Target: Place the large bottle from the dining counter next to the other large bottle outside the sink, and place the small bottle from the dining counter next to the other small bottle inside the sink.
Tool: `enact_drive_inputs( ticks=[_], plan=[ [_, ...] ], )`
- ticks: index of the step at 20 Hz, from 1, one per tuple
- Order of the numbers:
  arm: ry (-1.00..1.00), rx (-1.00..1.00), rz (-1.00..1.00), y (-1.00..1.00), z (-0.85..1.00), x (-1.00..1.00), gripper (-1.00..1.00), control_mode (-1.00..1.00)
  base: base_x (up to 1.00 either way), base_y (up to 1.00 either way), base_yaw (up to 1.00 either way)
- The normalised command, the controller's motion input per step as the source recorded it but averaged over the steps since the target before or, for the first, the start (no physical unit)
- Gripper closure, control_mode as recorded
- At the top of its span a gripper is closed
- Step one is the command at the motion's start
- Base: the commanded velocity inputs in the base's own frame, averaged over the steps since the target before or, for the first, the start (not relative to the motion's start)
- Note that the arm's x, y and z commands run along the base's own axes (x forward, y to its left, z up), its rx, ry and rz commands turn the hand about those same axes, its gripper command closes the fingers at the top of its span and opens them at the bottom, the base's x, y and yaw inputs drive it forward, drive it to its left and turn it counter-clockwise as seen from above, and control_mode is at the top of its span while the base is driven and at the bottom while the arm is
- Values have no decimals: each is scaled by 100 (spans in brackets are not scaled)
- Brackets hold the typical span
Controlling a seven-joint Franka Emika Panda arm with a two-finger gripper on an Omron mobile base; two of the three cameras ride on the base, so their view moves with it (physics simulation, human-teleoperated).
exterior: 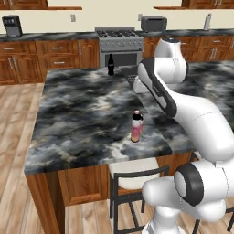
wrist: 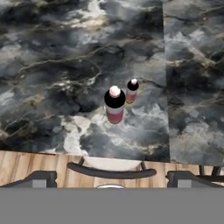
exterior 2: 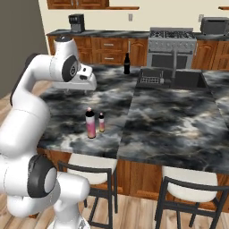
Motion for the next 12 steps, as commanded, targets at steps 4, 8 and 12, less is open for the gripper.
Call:
enact_drive_inputs(
  ticks=[4, 8, 12],
  plan=[
    [20, 0, -2, 0, -17, 37, -100, -100, 0, 0, 0],
    [20, 0, -6, 0, -20, 25, -100, -100, 0, 0, 0],
    [16, 0, 0, -1, -34, 25, -100, -100, 0, 0, 0]
  ],
)
